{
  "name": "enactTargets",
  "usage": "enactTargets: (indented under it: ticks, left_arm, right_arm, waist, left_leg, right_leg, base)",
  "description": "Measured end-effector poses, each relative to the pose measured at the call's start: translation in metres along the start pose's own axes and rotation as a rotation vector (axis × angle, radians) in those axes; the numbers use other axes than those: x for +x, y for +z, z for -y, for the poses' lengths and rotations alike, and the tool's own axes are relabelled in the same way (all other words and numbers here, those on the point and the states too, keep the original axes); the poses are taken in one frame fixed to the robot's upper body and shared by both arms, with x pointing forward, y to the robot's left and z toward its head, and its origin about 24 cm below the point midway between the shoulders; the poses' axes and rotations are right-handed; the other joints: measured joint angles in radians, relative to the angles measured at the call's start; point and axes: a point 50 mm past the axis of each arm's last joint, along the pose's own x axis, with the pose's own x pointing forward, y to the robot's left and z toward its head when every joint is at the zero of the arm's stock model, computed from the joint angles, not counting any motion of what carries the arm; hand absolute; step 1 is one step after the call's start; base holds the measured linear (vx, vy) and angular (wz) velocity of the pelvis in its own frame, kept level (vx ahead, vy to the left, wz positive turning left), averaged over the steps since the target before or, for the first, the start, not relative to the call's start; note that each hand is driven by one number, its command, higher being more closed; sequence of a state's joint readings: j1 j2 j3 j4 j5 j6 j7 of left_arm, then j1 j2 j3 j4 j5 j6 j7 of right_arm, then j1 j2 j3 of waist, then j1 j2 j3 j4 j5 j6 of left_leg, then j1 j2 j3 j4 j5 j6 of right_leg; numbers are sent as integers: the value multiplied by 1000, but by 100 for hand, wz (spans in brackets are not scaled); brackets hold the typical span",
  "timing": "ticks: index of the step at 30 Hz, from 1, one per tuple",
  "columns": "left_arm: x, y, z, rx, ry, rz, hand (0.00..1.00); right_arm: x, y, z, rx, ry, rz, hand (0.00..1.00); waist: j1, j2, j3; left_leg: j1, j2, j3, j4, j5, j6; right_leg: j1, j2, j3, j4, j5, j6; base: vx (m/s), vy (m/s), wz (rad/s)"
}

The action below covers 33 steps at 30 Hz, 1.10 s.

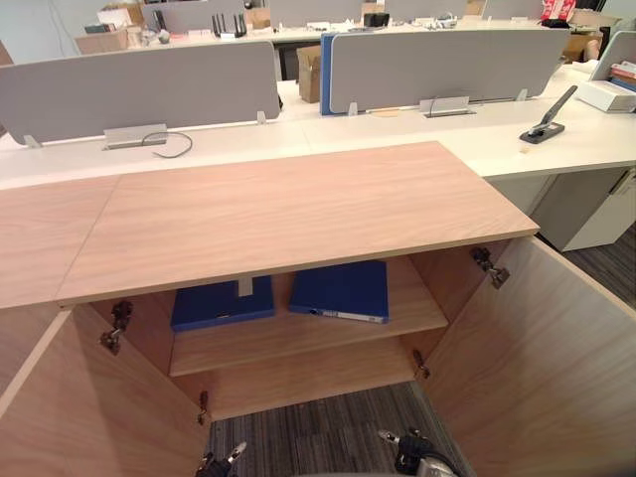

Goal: Walk over to the cabinet, pick up the folder, carry it to the office cabinet, place the folder inside the office cabinet, then close the office cabinet door

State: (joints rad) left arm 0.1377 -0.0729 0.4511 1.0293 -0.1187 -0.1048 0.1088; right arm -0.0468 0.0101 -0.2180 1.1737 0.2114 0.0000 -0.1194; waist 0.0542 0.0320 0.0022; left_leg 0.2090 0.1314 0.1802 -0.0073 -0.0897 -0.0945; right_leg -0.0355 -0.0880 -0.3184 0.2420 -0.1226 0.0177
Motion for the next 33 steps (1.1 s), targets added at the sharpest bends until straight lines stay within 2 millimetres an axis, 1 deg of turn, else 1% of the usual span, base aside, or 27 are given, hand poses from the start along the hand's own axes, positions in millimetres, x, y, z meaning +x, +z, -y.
enactTargets:
  ticks: [4, 6, 7, 8, 9, 10, 11, 12, 13, 14, 15, 16, 17, 18, 19, 20, 21, 22, 23, 24, 26, 28, 30, 32, 33]
  left_arm:
    - [0, 0, 0, -6, 0, -1, 0]
    - [2, 6, -1, 8, -2, 15, 0]
    - [4, 12, -2, 23, -4, 32, 0]
    - [5, 18, -1, 22, -6, 48, 0]
    - [5, 19, 0, 12, -5, 51, 0]
    - [5, 23, 0, -2, -2, 65, 0]
    - [5, 24, 0, -11, 1, 70, 0]
    - [4, 24, 3, -21, 0, 71, 0]
    - [4, 24, 3, -20, -1, 73, 0]
    - [5, 25, 3, -9, -4, 76, 0]
    - [4, 24, 5, 17, -17, 74, 0]
    - [4, 22, 8, 35, -31, 69, 0]
    - [3, 19, 12, 40, -42, 57, 0]
    - [4, 19, 10, 39, -37, 52, 0]
    - [5, 21, 8, 46, -33, 55, 0]
    - [5, 21, 7, 43, -31, 55, 0]
    - [5, 21, 7, 43, -31, 54, 0]
    - [5, 19, 7, 56, -32, 48, 0]
    - [5, 18, 7, 62, -32, 43, 0]
    - [5, 16, 6, 67, -29, 38, 0]
    - [4, 14, 4, 71, -26, 32, 0]
    - [4, 14, 4, 85, -22, 34, 0]
    - [4, 15, 2, 93, -19, 41, 0]
    - [4, 16, 2, 112, -25, 52, 0]
    - [4, 16, 2, 119, -26, 55, 0]
  right_arm:
    - [0, -6, 7, 101, -33, -27, 0]
    - [0, -7, 7, 124, -39, -29, 0]
    - [0, -8, 4, 133, -36, -34, 0]
    - [0, -7, 2, 133, -31, -31, 0]
    - [0, -6, 2, 130, -30, -29, 0]
    - [0, -7, 0, 112, -25, -29, 0]
    - [0, -6, -1, 99, -21, -27, 0]
    - [0, -4, -2, 70, -15, -18, 0]
    - [0, -4, -2, 72, -15, -16, 0]
    - [0, -4, -1, 75, -19, -17, 0]
    - [0, -2, 3, 79, -31, -10, 0]
    - [1, 0, 7, 80, -42, -8, 0]
    - [1, 3, 11, 91, -53, 1, 0]
    - [1, 3, 11, 98, -56, 0, 0]
    - [1, 2, 9, 99, -53, -3, 0]
    - [1, 0, 9, 104, -54, -7, 0]
    - [1, 0, 9, 104, -54, -9, 0]
    - [1, 0, 9, 103, -53, -9, 0]
    - [1, -1, 9, 104, -54, -10, 0]
    - [0, -3, 10, 104, -56, -17, 0]
    - [0, -3, 10, 102, -58, -16, 0]
    - [0, 0, 8, 79, -57, -4, 0]
    - [0, 8, 2, 21, -41, 35, 0]
    - [0, 32, -6, -59, -23, 130, 0]
    - [0, 39, -9, -85, -18, 160, 0]
  waist:
    - [-4, 3, -4]
    - [-3, -13, 2]
    - [-3, -33, 12]
    - [-2, -39, 30]
    - [2, -38, 36]
    - [7, -31, 43]
    - [7, -26, 49]
    - [9, -16, 56]
    - [14, -19, 65]
    - [16, -21, 63]
    - [13, -20, 61]
    - [11, -7, 60]
    - [11, 13, 62]
    - [17, 14, 59]
    - [16, -2, 63]
    - [16, -11, 62]
    - [18, -12, 61]
    - [18, -9, 57]
    - [16, -9, 51]
    - [16, -12, 36]
    - [16, -12, 29]
    - [17, -13, 24]
    - [18, -14, 24]
    - [19, -15, 25]
    - [20, -15, 25]
  left_leg:
    - [-4, -1, -17, -2, 1, -1]
    - [-31, -13, -35, 48, 0, 0]
    - [-76, -25, -52, 143, -17, 1]
    - [-131, -21, -73, 290, -55, 4]
    - [-160, -14, -77, 374, -71, 5]
    - [-233, 8, -77, 548, -80, 13]
    - [-268, 25, -71, 635, -79, 14]
    - [-315, 69, -53, 776, -73, 21]
    - [-335, 94, -33, 845, -63, 28]
    - [-333, 95, -16, 839, -82, 35]
    - [-328, 82, 0, 739, -138, 34]
    - [-327, 60, -5, 622, -136, 35]
    - [-317, 45, -27, 490, -102, 26]
    - [-283, 24, -29, 403, -103, 23]
    - [-267, 6, -19, 357, -85, 31]
    - [-250, -14, -10, 322, -71, 39]
    - [-239, -23, -3, 306, -66, 43]
    - [-208, -46, 4, 262, -51, 51]
    - [-197, -55, 6, 244, -44, 53]
    - [-174, -71, 10, 196, -25, 55]
    - [-137, -92, 13, 121, 7, 56]
    - [-128, -93, 13, 86, 23, 54]
    - [-120, -91, 13, 67, 30, 51]
    - [-119, -90, 21, 54, 36, 51]
    - [-119, -90, 25, 49, 38, 51]
  right_leg:
    - [67, 20, -10, -132, 59, 14]
    - [91, 10, -20, -166, 73, 22]
    - [101, -11, -27, -167, 75, 22]
    - [125, -17, -32, -165, 75, 22]
    - [140, -17, -34, -165, 74, 22]
    - [167, -9, -40, -166, 67, 20]
    - [181, -3, -46, -166, 59, 18]
    - [211, 16, -54, -167, 40, 17]
    - [227, 16, -57, -165, 33, 11]
    - [229, 11, -55, -163, 31, 11]
    - [216, 2, -55, -160, 29, 15]
    - [197, -1, -52, -153, 23, 17]
    - [178, 6, -44, -144, 18, 23]
    - [162, -3, -30, -141, 19, 34]
    - [163, -14, -19, -151, 29, 41]
    - [165, -28, -12, -162, 44, 50]
    - [168, -36, -9, -166, 46, 52]
    - [178, -54, -6, -172, 49, 55]
    - [182, -59, -6, -177, 49, 56]
    - [185, -69, -6, -187, 50, 58]
    - [192, -75, -7, -198, 50, 58]
    - [191, -73, -7, -203, 50, 58]
    - [191, -68, -3, -204, 50, 58]
    - [187, -63, 6, -210, 51, 57]
    - [182, -62, 11, -210, 51, 58]
  base:
    - [109, 45, 7]
    - [57, 52, 24]
    - [18, 18, 41]
    - [8, 31, 41]
    - [0, 40, 34]
    - [-8, 40, 19]
    - [-4, 54, 18]
    - [4, 57, 10]
    - [5, 62, 4]
    - [-15, 51, 2]
    - [-71, 74, 1]
    - [-80, 101, -2]
    - [-44, 182, -15]
    - [18, 140, -15]
    - [52, 120, -14]
    - [49, 40, -7]
    - [75, 75, -8]
    - [71, 72, -5]
    - [120, 86, -2]
    - [103, 53, 0]
    - [96, 25, 1]
    - [74, -13, 3]
    - [53, -36, -1]
    - [6, -26, -8]
    - [-26, -14, -18]
